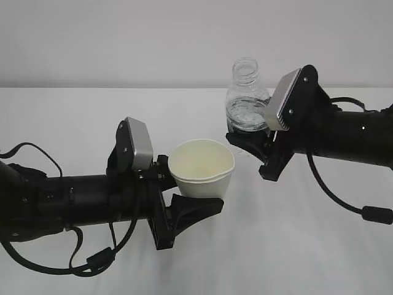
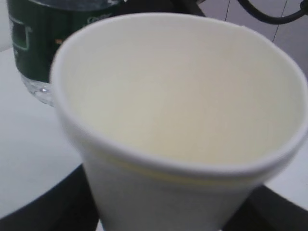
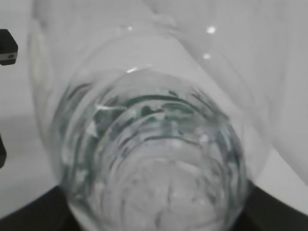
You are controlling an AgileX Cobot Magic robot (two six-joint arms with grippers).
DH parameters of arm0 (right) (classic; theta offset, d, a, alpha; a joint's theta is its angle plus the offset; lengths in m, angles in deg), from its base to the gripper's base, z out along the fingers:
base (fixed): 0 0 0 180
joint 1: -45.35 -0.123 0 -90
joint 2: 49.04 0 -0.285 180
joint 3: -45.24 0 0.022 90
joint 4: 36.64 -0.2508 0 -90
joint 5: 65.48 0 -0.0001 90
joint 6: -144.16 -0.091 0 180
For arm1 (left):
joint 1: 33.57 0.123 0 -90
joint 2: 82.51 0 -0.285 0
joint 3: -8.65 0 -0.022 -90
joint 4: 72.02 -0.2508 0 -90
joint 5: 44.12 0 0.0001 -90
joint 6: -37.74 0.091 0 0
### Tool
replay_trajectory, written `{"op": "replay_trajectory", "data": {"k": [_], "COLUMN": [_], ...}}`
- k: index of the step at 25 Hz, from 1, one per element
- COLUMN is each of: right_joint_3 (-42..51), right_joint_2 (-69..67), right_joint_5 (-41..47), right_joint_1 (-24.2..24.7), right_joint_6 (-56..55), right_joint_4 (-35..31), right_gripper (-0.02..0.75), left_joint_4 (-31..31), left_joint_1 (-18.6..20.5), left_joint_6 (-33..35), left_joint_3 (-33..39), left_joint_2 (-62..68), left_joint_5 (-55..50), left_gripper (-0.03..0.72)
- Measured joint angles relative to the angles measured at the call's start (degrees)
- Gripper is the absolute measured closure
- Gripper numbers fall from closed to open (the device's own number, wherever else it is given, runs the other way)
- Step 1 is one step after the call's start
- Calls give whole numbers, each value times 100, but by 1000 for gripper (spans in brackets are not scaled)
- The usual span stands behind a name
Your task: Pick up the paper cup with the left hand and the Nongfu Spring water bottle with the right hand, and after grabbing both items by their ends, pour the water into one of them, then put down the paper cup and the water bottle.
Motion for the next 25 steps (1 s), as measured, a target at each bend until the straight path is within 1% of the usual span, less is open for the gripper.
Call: {"op": "replay_trajectory", "data": {"k": [4,14,19,25], "right_joint_3": [-36,-36,-36,-36], "right_joint_2": [0,0,0,0], "right_joint_5": [77,169,166,166], "right_joint_1": [-108,-111,-111,-111], "right_joint_6": [397,1223,1658,2192], "right_joint_4": [24,27,-105,-438], "right_gripper": [298,298,298,298], "left_joint_4": [0,-101,-101,-101], "left_joint_1": [0,0,0,0], "left_joint_6": [0,142,153,153], "left_joint_3": [0,-5,-5,-5], "left_joint_2": [0,0,0,0], "left_joint_5": [0,-251,-251,-251], "left_gripper": [211,219,221,222]}}
